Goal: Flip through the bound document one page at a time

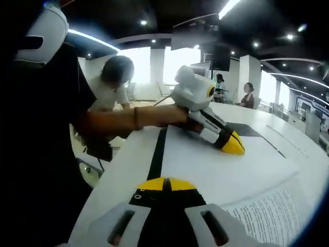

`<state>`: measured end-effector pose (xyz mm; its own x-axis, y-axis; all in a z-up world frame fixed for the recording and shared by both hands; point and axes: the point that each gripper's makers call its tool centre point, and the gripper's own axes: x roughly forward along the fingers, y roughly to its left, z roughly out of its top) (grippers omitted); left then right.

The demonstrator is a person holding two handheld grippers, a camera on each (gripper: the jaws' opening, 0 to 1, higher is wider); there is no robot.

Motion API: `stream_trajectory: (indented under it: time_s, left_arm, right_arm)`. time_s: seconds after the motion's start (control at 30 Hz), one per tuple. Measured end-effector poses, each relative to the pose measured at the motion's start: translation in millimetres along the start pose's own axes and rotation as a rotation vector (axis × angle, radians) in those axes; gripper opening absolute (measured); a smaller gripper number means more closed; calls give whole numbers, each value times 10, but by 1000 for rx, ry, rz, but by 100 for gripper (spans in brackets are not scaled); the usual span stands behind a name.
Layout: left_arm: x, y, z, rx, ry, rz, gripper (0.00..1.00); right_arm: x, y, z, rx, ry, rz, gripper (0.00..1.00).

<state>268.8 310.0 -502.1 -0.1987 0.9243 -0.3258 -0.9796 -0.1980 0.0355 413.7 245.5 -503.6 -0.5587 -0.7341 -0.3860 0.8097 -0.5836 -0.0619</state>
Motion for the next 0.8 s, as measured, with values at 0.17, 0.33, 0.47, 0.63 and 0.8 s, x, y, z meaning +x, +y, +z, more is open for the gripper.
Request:
stream_trajectory:
  time_s: [0.17,0.33,0.47,0.63,0.8]
  left_arm:
    - [1,-9,-3,1,0,0,3]
    - [21,69,-25,2,-1,0,3]
    - [31,115,-38,1,-1,0,3]
    - [38,158,-53,4,-1,0,3]
    - [41,178,-61,4,-2,-1,3]
  right_arm:
    - [3,18,3,-2,1,2,4]
    - [0,35,11,3,5,6,4]
    - [-24,13,65,5,-1,0,4]
    - [-125,-78,235,11,-45,-23,4]
    - [-276,-272,441,4,-80,-55,4]
